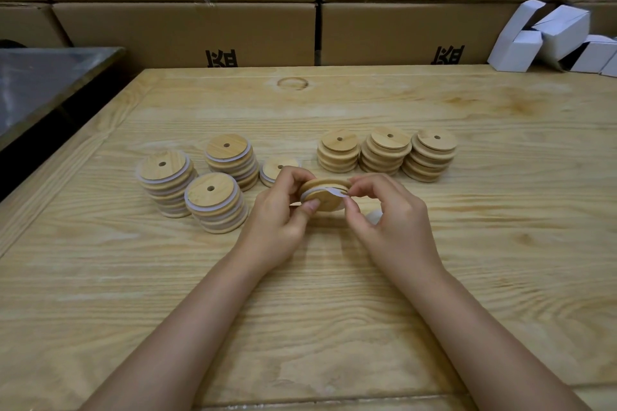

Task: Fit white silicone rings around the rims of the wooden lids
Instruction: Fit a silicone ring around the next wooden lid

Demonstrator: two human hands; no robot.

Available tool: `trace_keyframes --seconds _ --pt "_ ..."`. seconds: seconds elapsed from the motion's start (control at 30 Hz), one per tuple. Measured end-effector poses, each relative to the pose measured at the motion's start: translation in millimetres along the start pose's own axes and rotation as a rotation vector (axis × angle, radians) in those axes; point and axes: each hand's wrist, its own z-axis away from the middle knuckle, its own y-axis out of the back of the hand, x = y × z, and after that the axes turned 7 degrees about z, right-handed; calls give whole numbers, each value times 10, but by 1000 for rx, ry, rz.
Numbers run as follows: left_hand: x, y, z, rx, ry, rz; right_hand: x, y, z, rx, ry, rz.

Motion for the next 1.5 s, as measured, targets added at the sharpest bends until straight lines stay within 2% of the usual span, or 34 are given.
trace_keyframes --seconds 0.23,0.43,0.8,1.1,1.3,1.5 --pt "-25 -4 -11 -5 9 -2 -19 -14 12 5 -18 -8" --pt "-34 -4 -23 1 20 23 -17 -18 -12 -32 -119 -84" --pt "-16 -16 -28 10 129 251 24 7 -50 -97 -224 -249" --pt "24 17 -11 -59 139 224 7 30 -32 -91 -118 -100" --pt "68 12 17 -47 -27 6 -77 16 7 -71 79 62" --pt "49 -11 14 -6 -40 65 -100 8 13 -35 108 83"
